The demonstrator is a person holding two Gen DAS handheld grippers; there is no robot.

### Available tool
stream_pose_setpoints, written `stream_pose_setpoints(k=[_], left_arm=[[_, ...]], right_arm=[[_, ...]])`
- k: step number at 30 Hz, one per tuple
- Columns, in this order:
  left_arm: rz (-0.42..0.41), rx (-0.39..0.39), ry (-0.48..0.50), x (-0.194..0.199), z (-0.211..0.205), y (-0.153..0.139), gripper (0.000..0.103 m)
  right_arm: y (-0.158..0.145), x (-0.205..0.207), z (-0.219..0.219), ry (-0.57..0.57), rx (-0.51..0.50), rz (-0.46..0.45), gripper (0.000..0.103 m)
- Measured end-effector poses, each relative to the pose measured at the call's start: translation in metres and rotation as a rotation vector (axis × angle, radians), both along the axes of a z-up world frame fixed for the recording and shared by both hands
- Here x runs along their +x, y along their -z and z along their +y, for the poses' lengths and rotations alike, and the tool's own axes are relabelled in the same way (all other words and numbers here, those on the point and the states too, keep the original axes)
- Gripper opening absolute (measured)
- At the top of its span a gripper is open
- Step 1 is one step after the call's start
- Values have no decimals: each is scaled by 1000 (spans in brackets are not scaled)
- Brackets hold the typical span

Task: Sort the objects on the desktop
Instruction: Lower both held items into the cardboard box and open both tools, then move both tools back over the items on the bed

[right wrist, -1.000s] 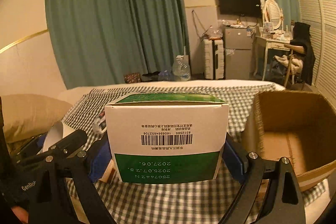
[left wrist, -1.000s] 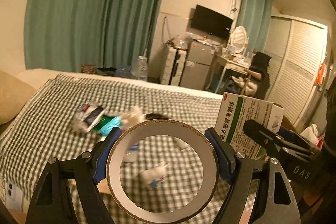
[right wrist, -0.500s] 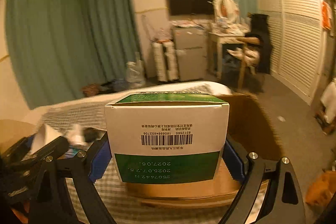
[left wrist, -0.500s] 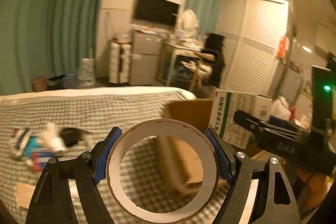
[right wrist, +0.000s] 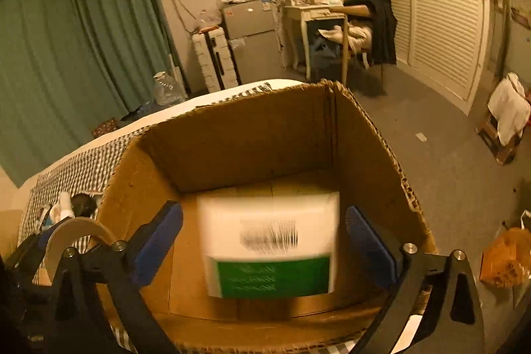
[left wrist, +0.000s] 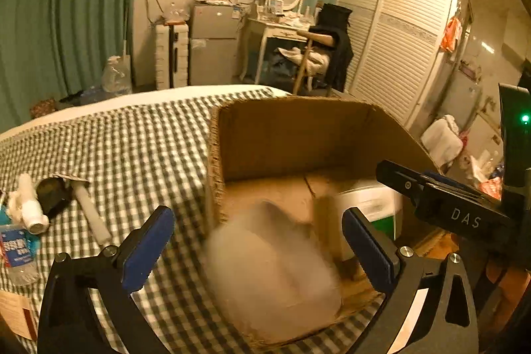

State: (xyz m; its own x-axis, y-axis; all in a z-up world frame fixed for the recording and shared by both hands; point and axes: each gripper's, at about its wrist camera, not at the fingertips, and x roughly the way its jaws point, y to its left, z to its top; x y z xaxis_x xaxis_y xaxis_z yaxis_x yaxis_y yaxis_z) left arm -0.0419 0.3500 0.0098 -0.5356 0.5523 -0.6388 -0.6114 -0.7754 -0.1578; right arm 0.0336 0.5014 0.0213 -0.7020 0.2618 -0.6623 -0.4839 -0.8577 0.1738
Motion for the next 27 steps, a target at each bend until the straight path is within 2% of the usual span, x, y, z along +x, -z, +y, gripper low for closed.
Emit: stream_pose_setpoints(k=[6, 10, 13, 18, 23, 27], left_arm=[[-8, 52, -13, -7, -24, -16, 103], [1, 87, -84, -17, -67, -25, 103], [16, 83, -177, -28, -116, -28, 103], [61, 30, -348, -47, -209, -27, 103], [76, -18, -463, -47, -293, -14, 103], [68, -41, -508, -43, -336, 1, 103]], right_arm=[[-13, 2, -17, -26, -12, 67, 100], [-27, 2, -50, -104, -8, 98, 100], [-36, -4, -90, -188, -13, 129, 100], [-44, -31, -167, -330, 17, 144, 100], [-38, -55, -231, -444, 32, 116, 100], [-31, -64, -273, -524, 43, 89, 100]])
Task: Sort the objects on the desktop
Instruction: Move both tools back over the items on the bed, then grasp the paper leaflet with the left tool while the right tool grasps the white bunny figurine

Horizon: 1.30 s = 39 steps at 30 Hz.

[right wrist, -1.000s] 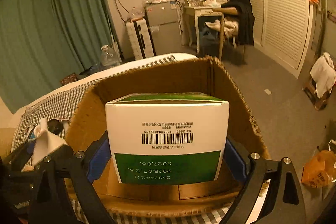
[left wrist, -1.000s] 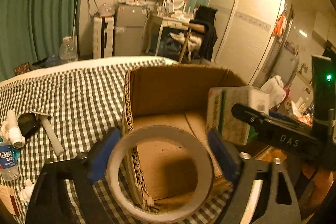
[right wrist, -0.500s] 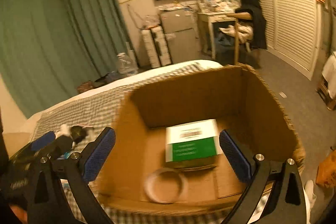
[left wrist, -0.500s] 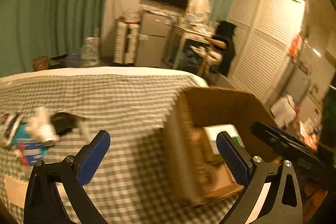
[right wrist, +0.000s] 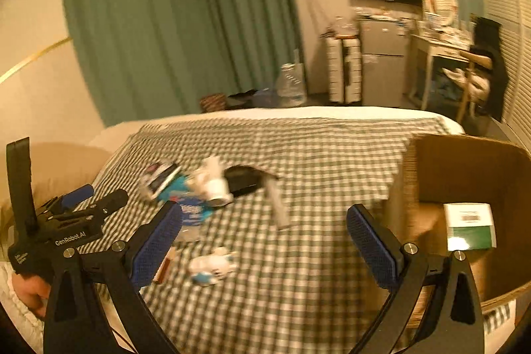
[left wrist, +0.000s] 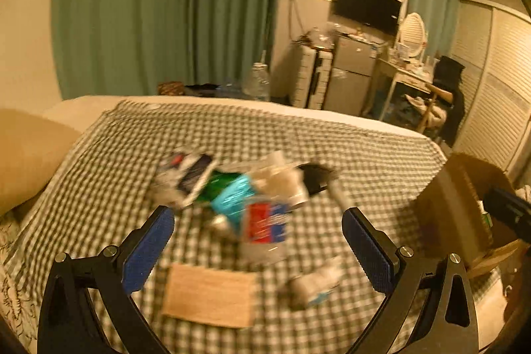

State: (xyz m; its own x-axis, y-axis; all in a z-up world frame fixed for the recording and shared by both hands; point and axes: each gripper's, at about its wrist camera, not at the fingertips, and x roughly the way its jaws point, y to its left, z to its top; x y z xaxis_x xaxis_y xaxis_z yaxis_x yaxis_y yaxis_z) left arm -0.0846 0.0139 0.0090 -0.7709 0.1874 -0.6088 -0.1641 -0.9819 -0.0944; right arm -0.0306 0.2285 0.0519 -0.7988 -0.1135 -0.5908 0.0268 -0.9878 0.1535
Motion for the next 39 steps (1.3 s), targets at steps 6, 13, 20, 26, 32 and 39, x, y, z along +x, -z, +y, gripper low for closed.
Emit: stream_pose_setpoints(k=[6, 13, 20, 26, 32, 39], left_arm=[[-68, -3, -20, 8, -35, 43, 103], [-147, 34, 4, 12, -37, 95, 103], [-201, 61, -5, -5, -40, 119, 103], [-222, 26, 3, -14, -33, 131, 103], [-177, -21, 133, -25, -28, 122, 103], [-139, -290, 640, -20, -20, 120, 103]], right_arm=[[27, -21, -43, -77, 30, -86, 100], [78, -44, -76, -132, 65, -214, 100], [117, -67, -91, -161, 122, -320, 99], [137, -83, -94, -166, 139, -385, 99], [142, -82, -85, -151, 96, -409, 99], [142, -86, -76, -125, 35, -407, 100]])
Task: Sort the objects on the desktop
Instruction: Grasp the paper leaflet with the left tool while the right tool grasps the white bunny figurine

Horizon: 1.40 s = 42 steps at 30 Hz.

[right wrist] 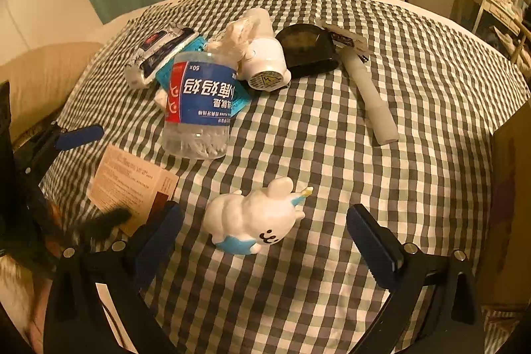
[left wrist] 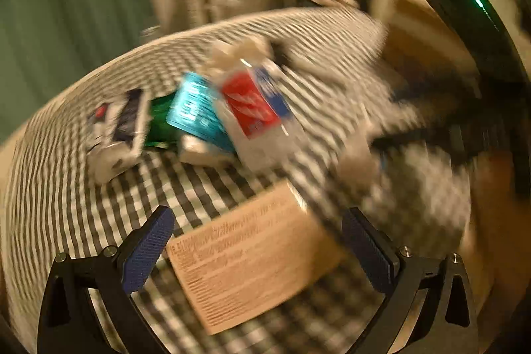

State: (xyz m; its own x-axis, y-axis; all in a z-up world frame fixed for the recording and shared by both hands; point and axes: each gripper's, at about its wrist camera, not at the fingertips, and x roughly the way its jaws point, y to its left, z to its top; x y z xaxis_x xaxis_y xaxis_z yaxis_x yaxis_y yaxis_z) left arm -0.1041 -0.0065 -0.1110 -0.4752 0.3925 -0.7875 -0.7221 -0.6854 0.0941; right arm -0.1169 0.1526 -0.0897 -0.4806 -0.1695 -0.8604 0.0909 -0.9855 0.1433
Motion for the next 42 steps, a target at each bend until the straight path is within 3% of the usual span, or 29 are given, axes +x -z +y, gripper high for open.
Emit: stream_pose_setpoints(k=[3, 7, 11, 16, 19, 22, 27, 29, 31, 32, 42], left_arm=[[-17, -58, 62, 1, -3, 13, 103], [-40, -2, 80, -3, -2, 16, 103], [-55, -4, 162, 6, 7, 13, 103], [-49, -76, 260, 10, 13, 19, 103], [-13, -113, 244, -2, 12, 27, 103], [-27, -81, 233, -16, 13, 30, 103], [-57, -101, 248, -29, 22, 43, 103], [-74, -93, 241, -31, 22, 46, 103], [-82, -75, 224, -31, 21, 45, 103], [-80, -70, 218, -30, 20, 45, 103], [-49, -39, 124, -11, 5, 29, 89]], right_arm=[[3, -2, -2, -7, 4, -8, 100], [9, -3, -11, -44, 23, -26, 100], [21, -5, -19, -75, 48, -59, 100], [35, -9, -27, -88, 101, -84, 100], [39, -10, -28, -90, 109, -99, 100], [43, -11, -31, -93, 137, -108, 99], [49, -14, -33, -93, 148, -127, 99], [50, -14, -33, -90, 150, -124, 94], [49, -15, -32, -85, 144, -118, 73], [49, -16, -31, -82, 141, -116, 70], [35, -9, -25, -92, 98, -66, 68]])
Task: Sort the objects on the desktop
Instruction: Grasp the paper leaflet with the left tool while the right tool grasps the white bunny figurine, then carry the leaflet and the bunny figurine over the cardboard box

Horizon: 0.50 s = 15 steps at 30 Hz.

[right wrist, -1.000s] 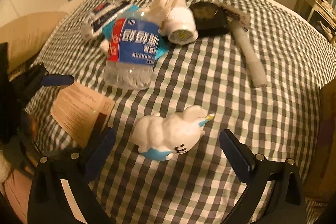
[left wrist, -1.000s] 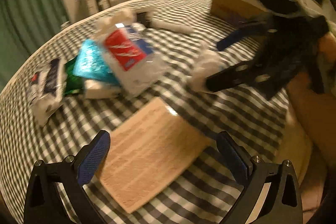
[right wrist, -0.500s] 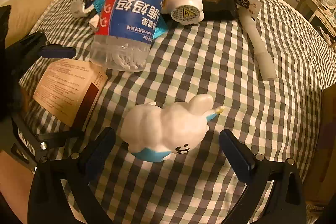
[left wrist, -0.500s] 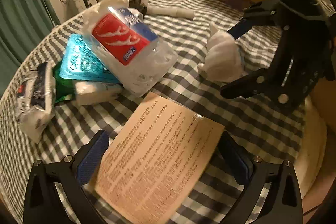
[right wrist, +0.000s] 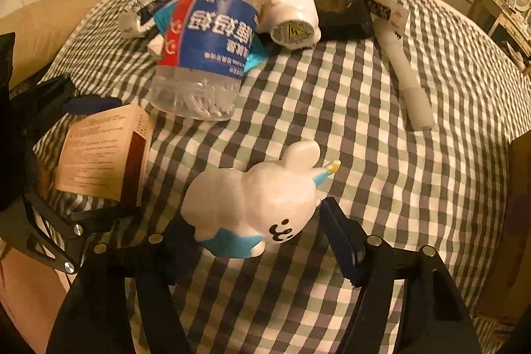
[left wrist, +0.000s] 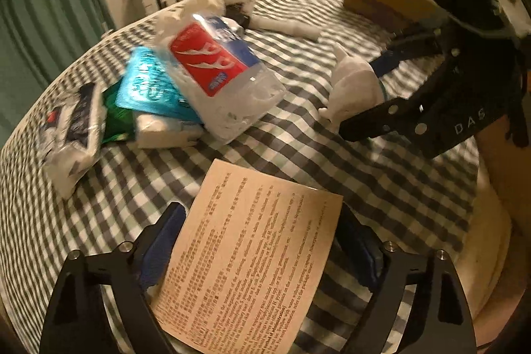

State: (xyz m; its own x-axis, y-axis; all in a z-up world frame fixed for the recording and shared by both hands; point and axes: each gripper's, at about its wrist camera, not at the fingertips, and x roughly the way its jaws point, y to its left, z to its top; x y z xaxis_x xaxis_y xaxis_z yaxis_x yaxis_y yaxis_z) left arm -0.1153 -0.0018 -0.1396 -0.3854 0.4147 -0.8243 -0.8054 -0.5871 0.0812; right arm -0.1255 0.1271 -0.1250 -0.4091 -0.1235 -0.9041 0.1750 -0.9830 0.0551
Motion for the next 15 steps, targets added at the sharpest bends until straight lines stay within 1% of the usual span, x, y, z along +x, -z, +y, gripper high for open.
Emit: stream_pose_setpoints(k=[2, 4, 8, 10, 11, 12, 13, 14, 15], left_arm=[[-47, 41, -47, -1, -6, -7, 88], [-73, 81, -104, -1, -11, -13, 87], [-93, 133, -232, 0, -17, -27, 86], [-108, 180, -314, 4, -21, -37, 86], [-104, 196, -348, 6, -23, -41, 85], [-97, 231, -409, 13, -25, -47, 85], [-99, 254, -453, 18, -25, -50, 85], [-97, 268, -500, 25, -27, -54, 85], [-73, 273, -556, 32, -26, -58, 85]], right_arm=[[-5, 3, 1, 2, -15, 16, 68], [-10, 10, 1, 7, -24, 32, 68], [-27, 22, 0, 7, -39, 85, 68], [-36, 25, -3, 10, -39, 110, 68], [-43, 31, 0, 13, -32, 130, 68], [-50, 36, 0, 18, -24, 154, 68], [-54, 34, -6, 22, -18, 172, 68], [-60, 38, -7, 22, -16, 191, 68], [-66, 43, -6, 22, -15, 209, 68]])
